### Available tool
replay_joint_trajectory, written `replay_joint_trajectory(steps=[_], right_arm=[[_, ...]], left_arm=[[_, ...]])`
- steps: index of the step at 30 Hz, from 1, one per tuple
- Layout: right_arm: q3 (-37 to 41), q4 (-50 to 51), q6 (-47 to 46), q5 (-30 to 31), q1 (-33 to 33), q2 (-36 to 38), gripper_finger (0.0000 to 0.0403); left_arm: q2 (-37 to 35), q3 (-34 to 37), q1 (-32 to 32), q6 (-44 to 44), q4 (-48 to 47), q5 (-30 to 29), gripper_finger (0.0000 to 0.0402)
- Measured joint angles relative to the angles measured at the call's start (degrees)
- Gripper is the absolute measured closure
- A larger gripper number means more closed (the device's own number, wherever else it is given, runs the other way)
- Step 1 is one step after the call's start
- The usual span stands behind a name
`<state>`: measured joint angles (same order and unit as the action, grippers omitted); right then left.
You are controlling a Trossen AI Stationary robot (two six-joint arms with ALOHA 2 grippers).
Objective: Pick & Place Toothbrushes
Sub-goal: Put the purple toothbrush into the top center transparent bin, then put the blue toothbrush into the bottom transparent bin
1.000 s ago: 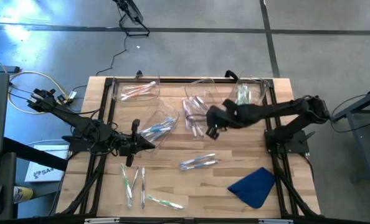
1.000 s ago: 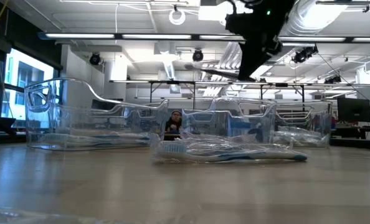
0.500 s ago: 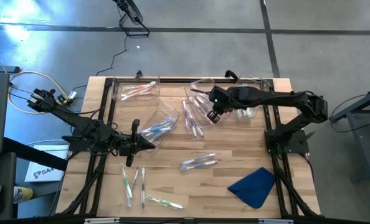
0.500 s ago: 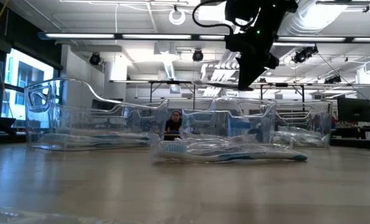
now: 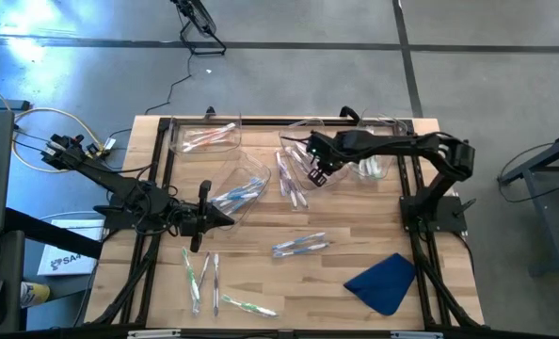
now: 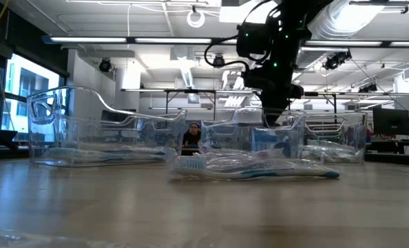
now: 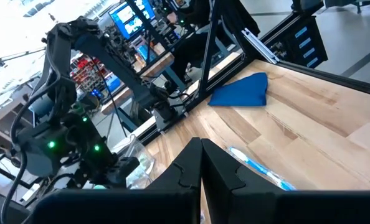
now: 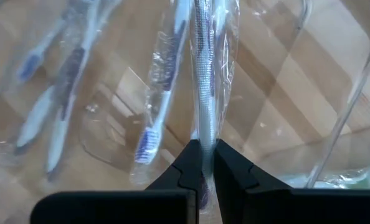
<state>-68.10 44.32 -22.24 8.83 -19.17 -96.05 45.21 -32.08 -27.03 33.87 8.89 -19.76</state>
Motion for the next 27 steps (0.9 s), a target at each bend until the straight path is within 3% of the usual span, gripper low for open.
replay_joint_trajectory(steps=[11,23,27], right_arm=[[-0.02,0.01,0.67,-4.86,-2.28,-0.11,0.0373],[0.0,0.06,1.51,-1.25,-2.21,0.22,0.0282],[-0.02,-0.5,2.4,-1.97,-2.2,1.76,0.0271]], left_arm=[[0.02,0.0,0.0,-0.07,-0.01,0.01,0.0402],[0.02,0.0,0.0,-1.2,-0.03,0.01,0.0402],[0.02,0.0,0.0,-1.36,-0.05,0.01,0.0402]])
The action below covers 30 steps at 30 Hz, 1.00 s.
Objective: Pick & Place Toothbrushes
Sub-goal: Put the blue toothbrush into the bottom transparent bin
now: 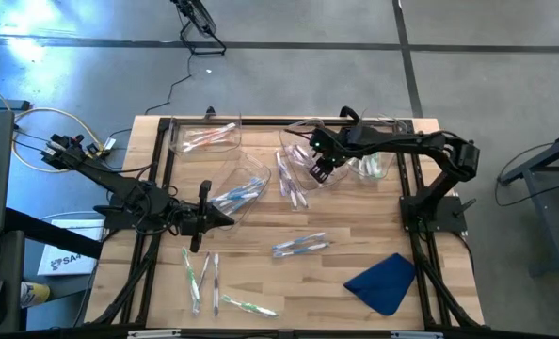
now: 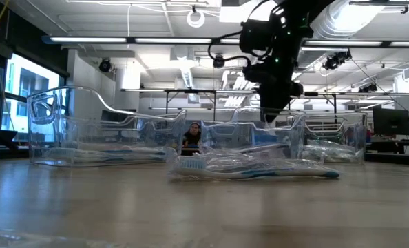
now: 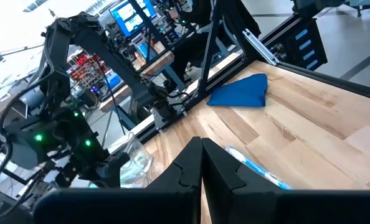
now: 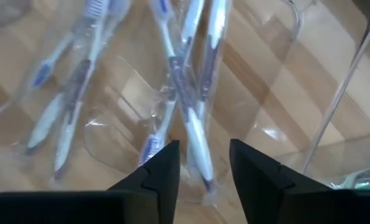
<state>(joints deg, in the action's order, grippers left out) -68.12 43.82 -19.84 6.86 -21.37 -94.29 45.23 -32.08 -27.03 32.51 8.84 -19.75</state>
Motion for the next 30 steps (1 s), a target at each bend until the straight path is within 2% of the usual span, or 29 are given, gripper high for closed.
replay_joint_trajectory(steps=[12,20,26,30], right_arm=[[0.01,-1.84,1.23,-10.16,1.47,12.76,0.0317],[0.0,-4.05,2.75,-9.75,6.59,21.57,0.0355],[0.02,-3.77,6.29,-9.7,13.0,24.24,0.0382],[0.02,-4.21,7.39,-5.63,17.74,24.92,0.0398]], left_arm=[[0.0,0.0,0.0,0.19,-0.03,0.0,0.0402],[0.0,0.0,0.0,0.2,-0.47,-0.02,0.0402],[0.0,0.0,0.0,0.2,-0.46,0.0,0.0402],[0.0,0.0,0.0,0.19,-0.46,-0.02,0.0402]])
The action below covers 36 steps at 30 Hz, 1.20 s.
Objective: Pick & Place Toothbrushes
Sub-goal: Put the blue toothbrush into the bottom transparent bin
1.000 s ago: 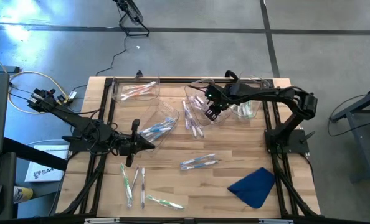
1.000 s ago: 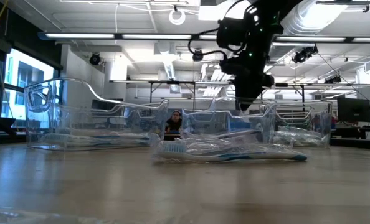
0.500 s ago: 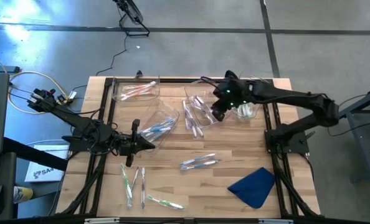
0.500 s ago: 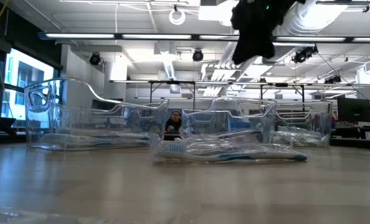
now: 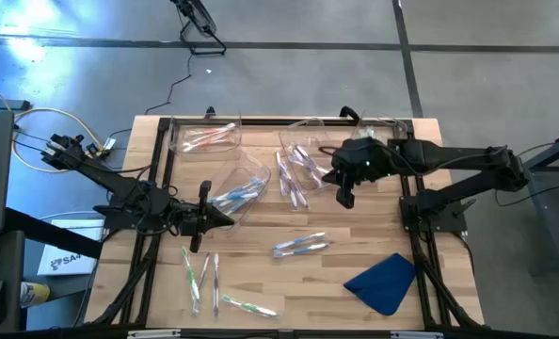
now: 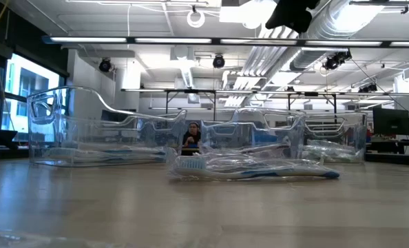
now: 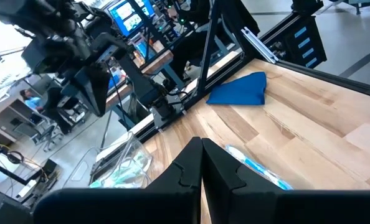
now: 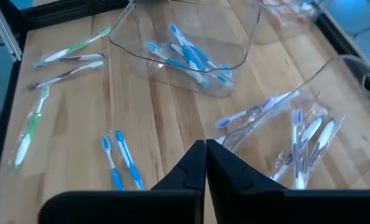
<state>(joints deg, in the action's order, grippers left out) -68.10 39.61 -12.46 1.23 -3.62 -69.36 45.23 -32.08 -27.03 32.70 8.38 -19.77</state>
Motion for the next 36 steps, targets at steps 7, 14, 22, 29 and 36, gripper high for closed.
replay_joint_trajectory(steps=[7,14,22,29,36], right_arm=[[0.03,-4.25,0.34,7.82,4.38,-0.02,0.0401],[5.35,-14.06,-2.89,9.0,5.64,0.13,0.0401],[15.44,-27.29,-7.52,12.67,12.13,0.31,0.0401],[26.43,-48.63,-8.76,16.62,18.19,0.31,0.0401],[34.78,-63.11,-8.97,18.7,21.67,0.31,0.0401]], left_arm=[[0.0,0.0,0.0,0.01,0.0,0.0,0.0402],[0.0,0.0,0.0,-0.03,-1.06,0.0,0.0402],[0.02,0.0,0.0,-0.21,-2.89,0.0,0.0402],[0.02,-0.02,0.0,0.05,-2.78,0.0,0.0402],[0.02,0.0,0.0,0.1,-2.74,0.0,0.0402]])
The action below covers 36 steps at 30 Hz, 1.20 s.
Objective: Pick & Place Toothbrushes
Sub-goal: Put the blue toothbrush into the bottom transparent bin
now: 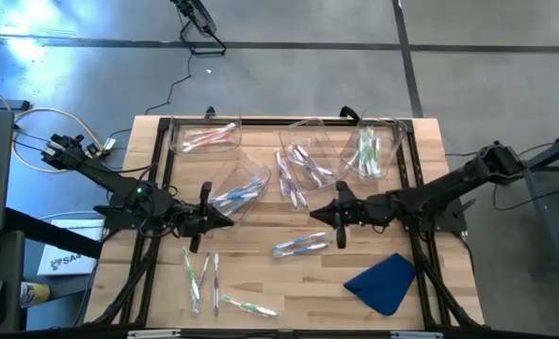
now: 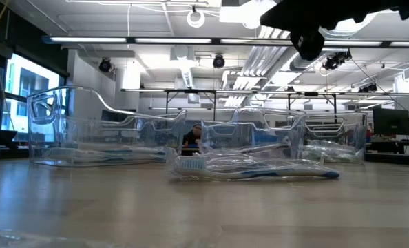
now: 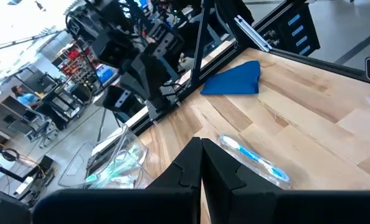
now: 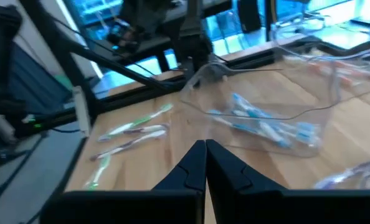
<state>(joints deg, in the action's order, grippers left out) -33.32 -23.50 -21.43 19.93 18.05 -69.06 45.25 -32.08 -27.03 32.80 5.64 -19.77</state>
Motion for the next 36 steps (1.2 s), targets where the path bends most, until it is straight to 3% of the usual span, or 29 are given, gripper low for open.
replay_joint_trajectory(steps=[6,28,36], right_arm=[[3.9,-7.14,0.11,-0.07,1.61,0.0,0.0401],[4.15,-8.77,0.32,1.15,1.85,0.0,0.0401],[4.15,-12.3,9.32,0.8,1.22,0.0,0.0401]], left_arm=[[0.0,-0.02,0.0,-0.04,0.06,0.0,0.0402],[0.0,0.0,0.0,-0.09,0.21,0.0,0.0402],[0.0,0.0,0.0,-0.09,0.21,0.0,0.0402]])
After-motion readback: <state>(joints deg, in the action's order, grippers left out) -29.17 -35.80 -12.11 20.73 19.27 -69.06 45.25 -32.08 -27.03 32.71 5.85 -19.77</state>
